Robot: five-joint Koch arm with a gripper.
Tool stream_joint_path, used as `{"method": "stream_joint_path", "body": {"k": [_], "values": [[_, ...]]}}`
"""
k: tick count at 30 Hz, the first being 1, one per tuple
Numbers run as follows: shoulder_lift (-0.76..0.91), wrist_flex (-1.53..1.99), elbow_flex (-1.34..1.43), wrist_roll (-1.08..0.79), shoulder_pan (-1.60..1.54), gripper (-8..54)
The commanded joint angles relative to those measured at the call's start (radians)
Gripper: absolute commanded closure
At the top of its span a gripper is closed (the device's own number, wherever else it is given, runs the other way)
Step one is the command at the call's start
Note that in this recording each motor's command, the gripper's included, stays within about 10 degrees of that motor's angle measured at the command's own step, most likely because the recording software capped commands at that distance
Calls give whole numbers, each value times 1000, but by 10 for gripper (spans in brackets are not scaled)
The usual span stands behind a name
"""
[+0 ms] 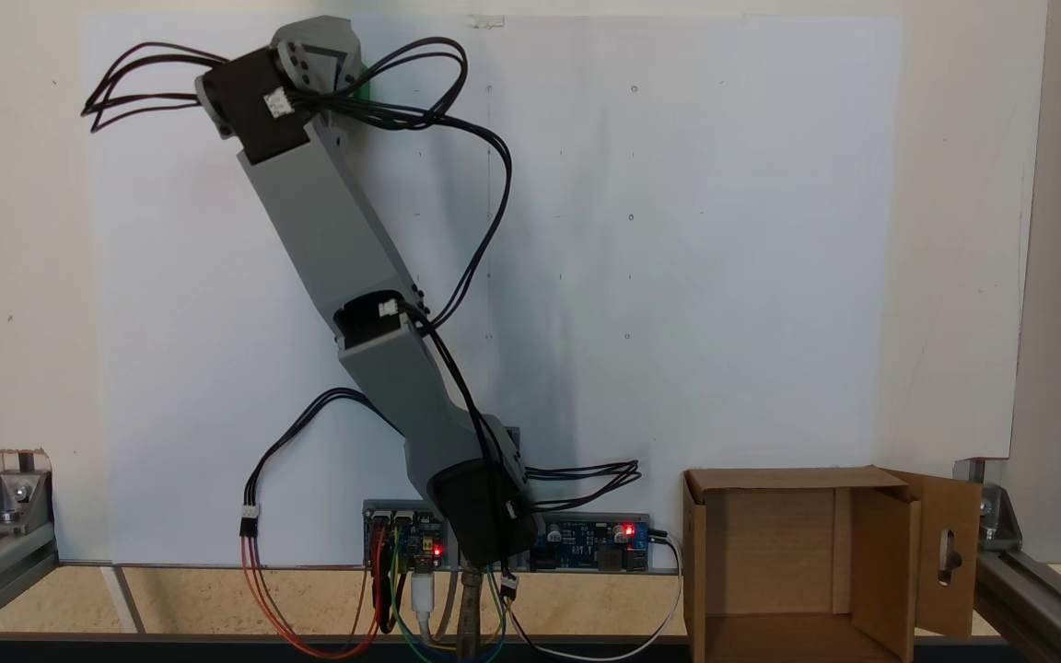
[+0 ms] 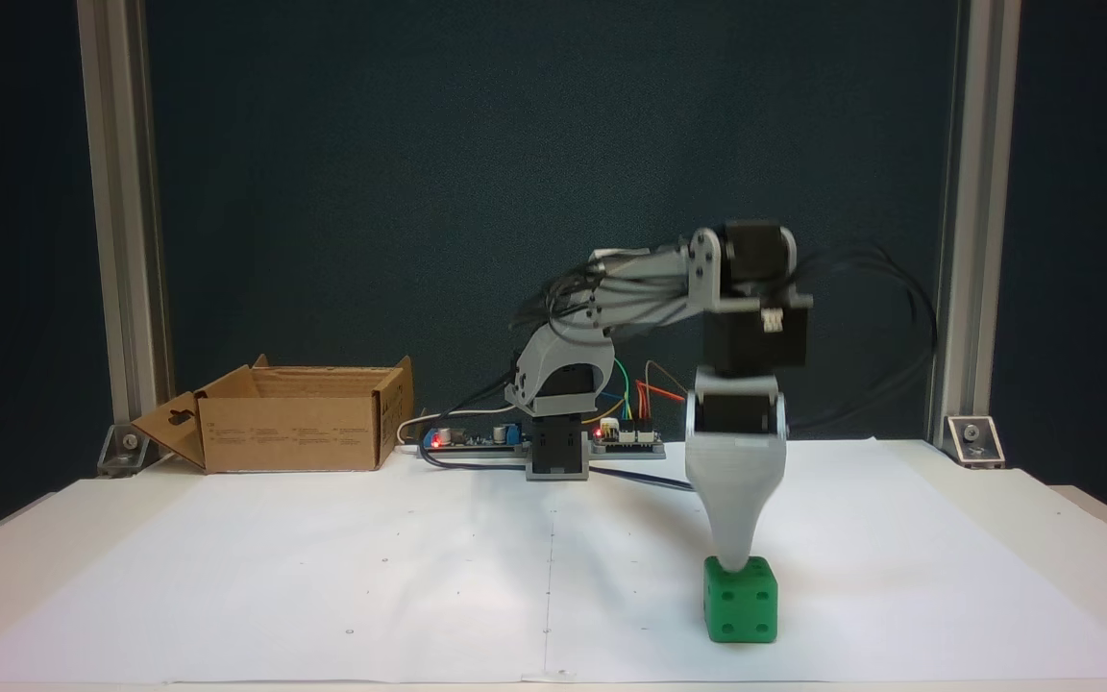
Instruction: Grasp a green dice and put it in the bin.
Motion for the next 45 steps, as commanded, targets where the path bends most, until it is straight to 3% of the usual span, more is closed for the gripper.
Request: {"method": "stream_joint_path", "body": {"k": [1,45], "values": [[0,-6,-63,63,6,15],[-106,-84,-61,63,9,75]]}}
